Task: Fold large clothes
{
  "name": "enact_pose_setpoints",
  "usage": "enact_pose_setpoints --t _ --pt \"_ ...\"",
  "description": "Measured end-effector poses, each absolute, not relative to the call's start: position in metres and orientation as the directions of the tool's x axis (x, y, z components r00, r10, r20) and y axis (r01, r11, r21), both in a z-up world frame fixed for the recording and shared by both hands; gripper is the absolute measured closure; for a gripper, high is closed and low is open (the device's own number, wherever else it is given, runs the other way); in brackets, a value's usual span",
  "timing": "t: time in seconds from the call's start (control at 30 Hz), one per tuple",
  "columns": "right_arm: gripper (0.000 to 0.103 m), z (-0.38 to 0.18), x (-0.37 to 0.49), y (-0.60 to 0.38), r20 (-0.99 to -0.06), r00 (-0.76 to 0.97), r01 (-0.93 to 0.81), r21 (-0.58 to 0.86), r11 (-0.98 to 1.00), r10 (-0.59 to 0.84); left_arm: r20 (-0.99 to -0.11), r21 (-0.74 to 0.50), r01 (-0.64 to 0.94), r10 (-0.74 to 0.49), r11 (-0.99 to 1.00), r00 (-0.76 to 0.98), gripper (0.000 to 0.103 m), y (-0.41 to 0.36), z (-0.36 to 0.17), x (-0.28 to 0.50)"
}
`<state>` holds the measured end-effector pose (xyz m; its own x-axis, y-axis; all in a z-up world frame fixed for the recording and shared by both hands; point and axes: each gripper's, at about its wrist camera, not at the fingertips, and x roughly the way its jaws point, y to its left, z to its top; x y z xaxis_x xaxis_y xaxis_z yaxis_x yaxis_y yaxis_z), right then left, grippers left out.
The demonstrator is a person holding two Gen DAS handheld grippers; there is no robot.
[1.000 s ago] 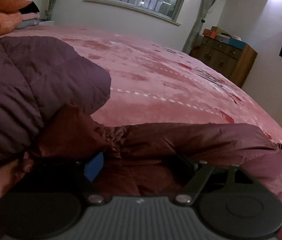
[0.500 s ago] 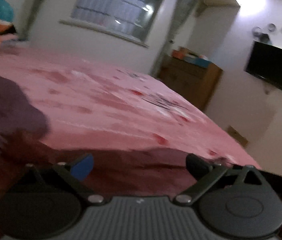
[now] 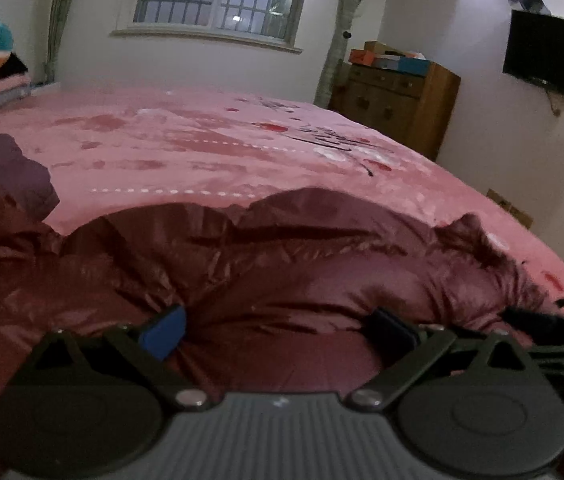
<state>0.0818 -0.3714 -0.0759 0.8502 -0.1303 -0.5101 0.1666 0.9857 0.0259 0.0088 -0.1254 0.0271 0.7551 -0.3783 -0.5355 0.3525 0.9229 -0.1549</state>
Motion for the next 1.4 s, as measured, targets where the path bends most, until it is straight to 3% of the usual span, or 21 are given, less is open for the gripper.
enact_pose_setpoints --t 0.47,1.1,1.4 --pt "0.000 -0.066 0.028 -0.365 -0.429 0.893 0.199 0.097 0.975 -0.139 -0.557 -0.167 0.349 -0.380 0.922 0.738 0.001 -0.111 0.056 -0.019" --pt "0.000 -0.031 -0.079 -0.318 -0.447 0.885 0.202 0.121 0.972 -0.128 -0.535 -0.182 0.283 -0.336 0.942 0.775 0.001 -0.043 0.109 -0.136" --pt "0.000 -0.036 -0.105 -0.355 -0.480 0.874 0.248 0.312 0.917 -0.073 -0.554 -0.301 0.155 -0.305 0.941 0.775 0.001 0.031 0.105 -0.144"
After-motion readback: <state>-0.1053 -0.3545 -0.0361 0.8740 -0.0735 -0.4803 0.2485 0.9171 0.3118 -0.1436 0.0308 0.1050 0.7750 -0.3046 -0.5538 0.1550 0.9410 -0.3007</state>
